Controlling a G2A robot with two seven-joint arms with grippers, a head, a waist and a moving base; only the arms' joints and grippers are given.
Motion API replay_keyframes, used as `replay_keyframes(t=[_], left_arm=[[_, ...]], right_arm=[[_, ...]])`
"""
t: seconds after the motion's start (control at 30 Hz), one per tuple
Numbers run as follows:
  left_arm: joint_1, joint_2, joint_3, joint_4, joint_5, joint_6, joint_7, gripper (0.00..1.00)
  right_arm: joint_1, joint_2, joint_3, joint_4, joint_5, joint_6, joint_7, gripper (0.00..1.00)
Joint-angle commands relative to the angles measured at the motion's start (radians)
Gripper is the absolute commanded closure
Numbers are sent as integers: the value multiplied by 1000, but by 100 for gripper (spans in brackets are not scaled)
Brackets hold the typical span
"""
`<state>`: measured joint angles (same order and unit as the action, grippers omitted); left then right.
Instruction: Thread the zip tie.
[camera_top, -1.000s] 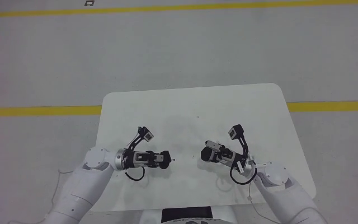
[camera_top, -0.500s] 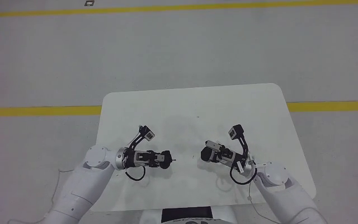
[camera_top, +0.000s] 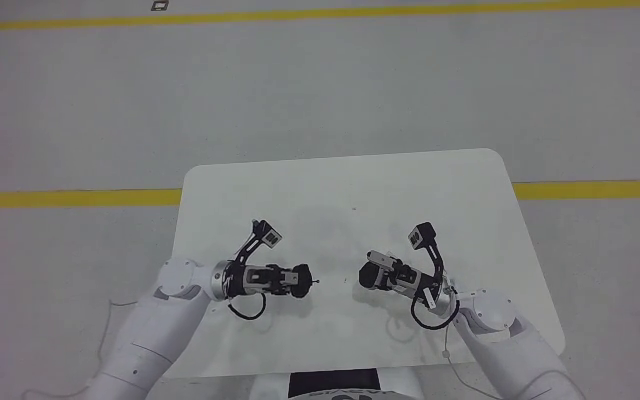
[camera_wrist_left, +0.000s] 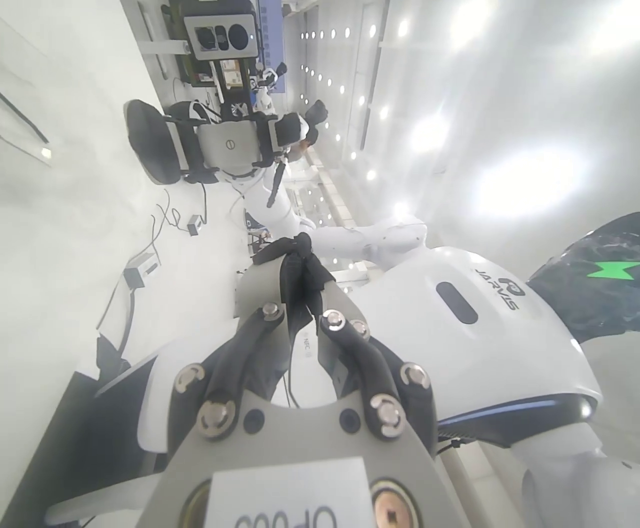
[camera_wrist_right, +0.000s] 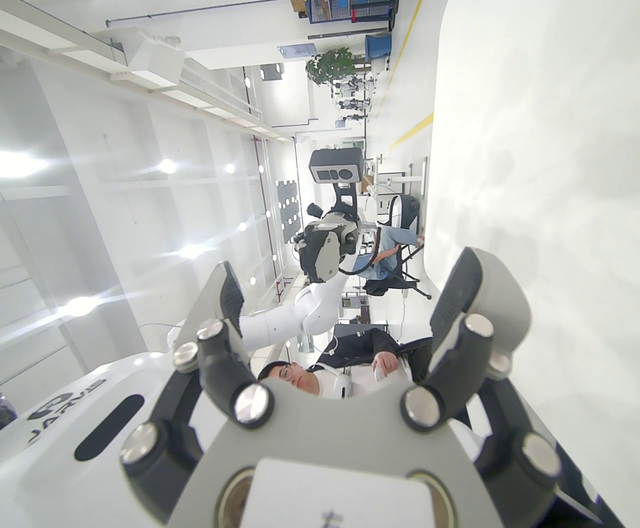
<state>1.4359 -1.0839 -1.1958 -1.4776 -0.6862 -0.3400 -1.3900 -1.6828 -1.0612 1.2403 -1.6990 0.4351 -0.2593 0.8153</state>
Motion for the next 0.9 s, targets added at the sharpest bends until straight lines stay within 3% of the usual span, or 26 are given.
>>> replay_keyframes(t=[0.0, 0.07, 0.5, 0.63, 0.87], left_arm=[[0, -8, -3, -3, 3, 0, 0, 100], [-2, -16, -6, -17, 6, 0, 0, 100], [-2, -16, -7, -18, 7, 0, 8, 100], [-1, -19, -39, -66, 23, 0, 62, 100], [18, -43, -124, -142, 99, 0, 28, 100]], right_arm=[[0, 0, 0, 0, 0, 0, 0, 0], [0, 0, 0, 0, 0, 0, 0, 0], [0, 0, 0, 0, 0, 0, 0, 0], [0, 0, 0, 0, 0, 0, 0, 0], [0, 0, 0, 0, 0, 0, 0, 0]])
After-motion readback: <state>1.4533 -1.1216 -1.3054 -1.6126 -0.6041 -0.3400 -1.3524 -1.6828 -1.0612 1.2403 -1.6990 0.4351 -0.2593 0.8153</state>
